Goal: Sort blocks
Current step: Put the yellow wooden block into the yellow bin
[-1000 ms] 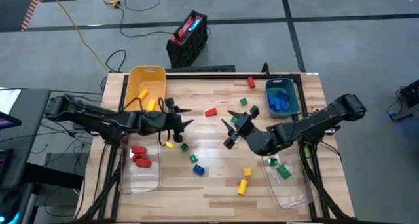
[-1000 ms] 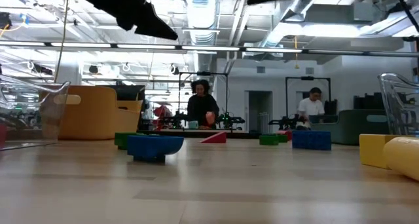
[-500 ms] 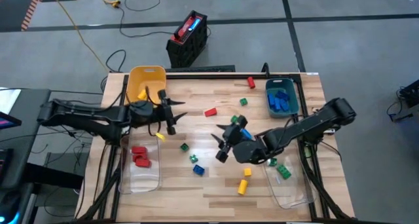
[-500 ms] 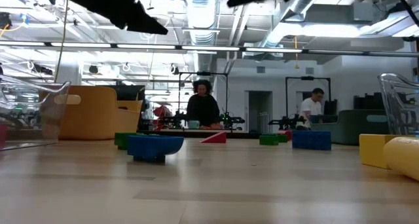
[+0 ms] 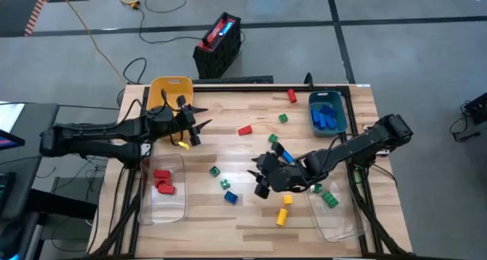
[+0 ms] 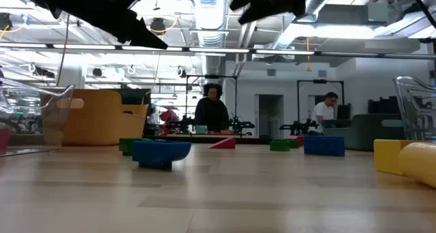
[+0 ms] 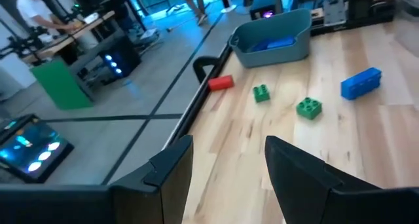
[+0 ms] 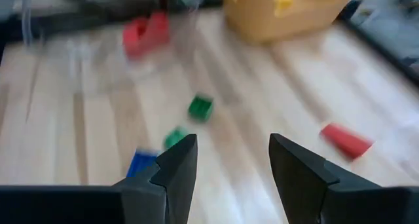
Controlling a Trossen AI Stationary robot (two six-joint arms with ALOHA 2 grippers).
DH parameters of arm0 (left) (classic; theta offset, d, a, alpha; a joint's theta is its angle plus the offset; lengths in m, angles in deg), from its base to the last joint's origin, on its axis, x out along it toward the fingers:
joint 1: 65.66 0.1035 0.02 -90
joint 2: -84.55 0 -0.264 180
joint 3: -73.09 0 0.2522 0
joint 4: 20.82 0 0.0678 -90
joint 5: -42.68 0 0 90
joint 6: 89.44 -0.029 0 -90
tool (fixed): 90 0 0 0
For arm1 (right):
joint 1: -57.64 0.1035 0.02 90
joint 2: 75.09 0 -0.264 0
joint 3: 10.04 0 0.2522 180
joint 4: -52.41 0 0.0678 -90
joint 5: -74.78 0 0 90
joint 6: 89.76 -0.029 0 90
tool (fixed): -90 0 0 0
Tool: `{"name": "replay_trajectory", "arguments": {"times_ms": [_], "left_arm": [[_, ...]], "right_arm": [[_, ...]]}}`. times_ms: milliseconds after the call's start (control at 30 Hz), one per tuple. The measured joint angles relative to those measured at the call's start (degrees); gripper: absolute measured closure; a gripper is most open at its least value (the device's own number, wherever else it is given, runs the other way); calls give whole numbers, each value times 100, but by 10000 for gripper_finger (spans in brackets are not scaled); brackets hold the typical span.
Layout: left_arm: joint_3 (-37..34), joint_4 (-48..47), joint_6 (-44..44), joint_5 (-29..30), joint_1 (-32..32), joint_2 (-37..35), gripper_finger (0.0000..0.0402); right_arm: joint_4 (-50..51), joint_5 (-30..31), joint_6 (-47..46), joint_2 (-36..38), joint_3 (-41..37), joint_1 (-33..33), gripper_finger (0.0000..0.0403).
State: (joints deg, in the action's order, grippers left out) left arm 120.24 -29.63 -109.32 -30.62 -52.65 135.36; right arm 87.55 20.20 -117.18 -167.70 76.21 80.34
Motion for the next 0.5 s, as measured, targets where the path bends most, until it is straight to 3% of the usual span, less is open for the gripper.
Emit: {"name": "replay_trajectory", "arguments": {"times_ms": [333,500], "left_arm": [[0,-239,155,-55,253,2,217],[0,-265,202,-55,272,2,217]], "right_arm": [[1612,-1990,-796,-49,0,-251,172],[2023,-3184,-548,-283,2,-421,142]]}}
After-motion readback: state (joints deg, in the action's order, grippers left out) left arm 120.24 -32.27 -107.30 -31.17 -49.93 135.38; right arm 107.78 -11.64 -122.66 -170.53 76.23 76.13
